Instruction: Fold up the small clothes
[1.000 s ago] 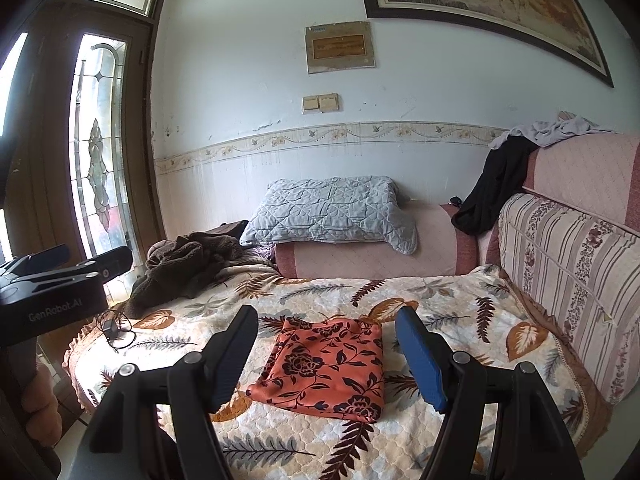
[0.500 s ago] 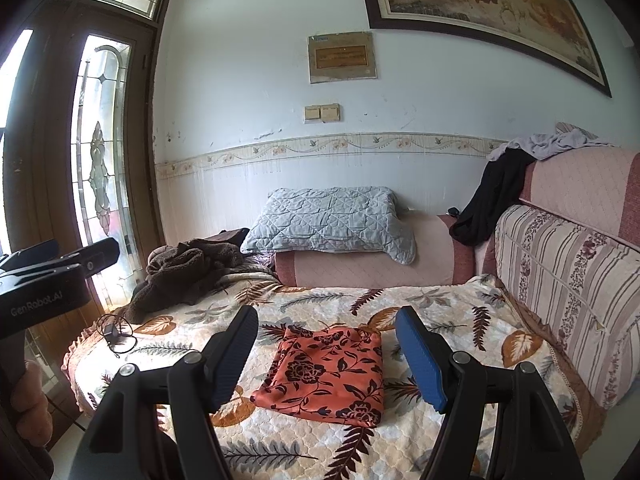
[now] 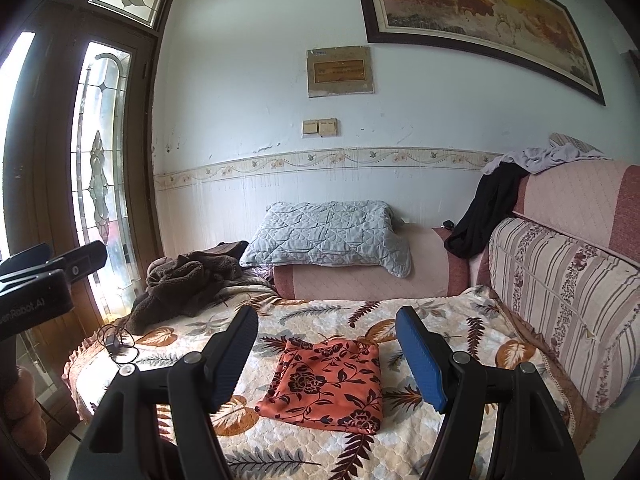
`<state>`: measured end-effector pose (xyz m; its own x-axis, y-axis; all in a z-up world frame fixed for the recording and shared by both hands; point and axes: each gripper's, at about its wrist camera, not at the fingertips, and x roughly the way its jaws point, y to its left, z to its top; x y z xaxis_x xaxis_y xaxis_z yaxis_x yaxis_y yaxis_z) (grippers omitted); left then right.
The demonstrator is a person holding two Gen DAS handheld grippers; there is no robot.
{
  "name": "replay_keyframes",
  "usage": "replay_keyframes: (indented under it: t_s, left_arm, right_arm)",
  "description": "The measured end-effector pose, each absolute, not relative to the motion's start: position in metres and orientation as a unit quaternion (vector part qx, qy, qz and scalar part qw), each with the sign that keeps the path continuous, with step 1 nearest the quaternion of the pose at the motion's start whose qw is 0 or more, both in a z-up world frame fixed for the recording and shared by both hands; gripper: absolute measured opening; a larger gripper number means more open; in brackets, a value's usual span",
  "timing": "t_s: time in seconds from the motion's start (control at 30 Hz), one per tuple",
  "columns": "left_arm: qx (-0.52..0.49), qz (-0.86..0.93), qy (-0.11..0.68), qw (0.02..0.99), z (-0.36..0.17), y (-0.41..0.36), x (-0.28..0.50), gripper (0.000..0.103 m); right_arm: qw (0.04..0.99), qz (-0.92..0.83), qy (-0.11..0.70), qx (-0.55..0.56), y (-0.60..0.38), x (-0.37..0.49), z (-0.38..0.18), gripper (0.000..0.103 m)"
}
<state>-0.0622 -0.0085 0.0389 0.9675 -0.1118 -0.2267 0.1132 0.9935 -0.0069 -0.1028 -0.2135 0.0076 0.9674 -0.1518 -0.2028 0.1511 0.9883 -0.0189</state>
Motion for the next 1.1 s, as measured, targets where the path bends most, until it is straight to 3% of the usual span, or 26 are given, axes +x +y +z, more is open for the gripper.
replay_keyframes:
  t_s: [1.1]
  left_arm:
    - [-0.004, -0.104, 0.111, 0.988, 0.053, -0.012, -0.05, 0.102]
  right_arm:
    - [0.992, -0.083, 0.09, -0.005, -0.211, -0.086, 0.025, 0.076]
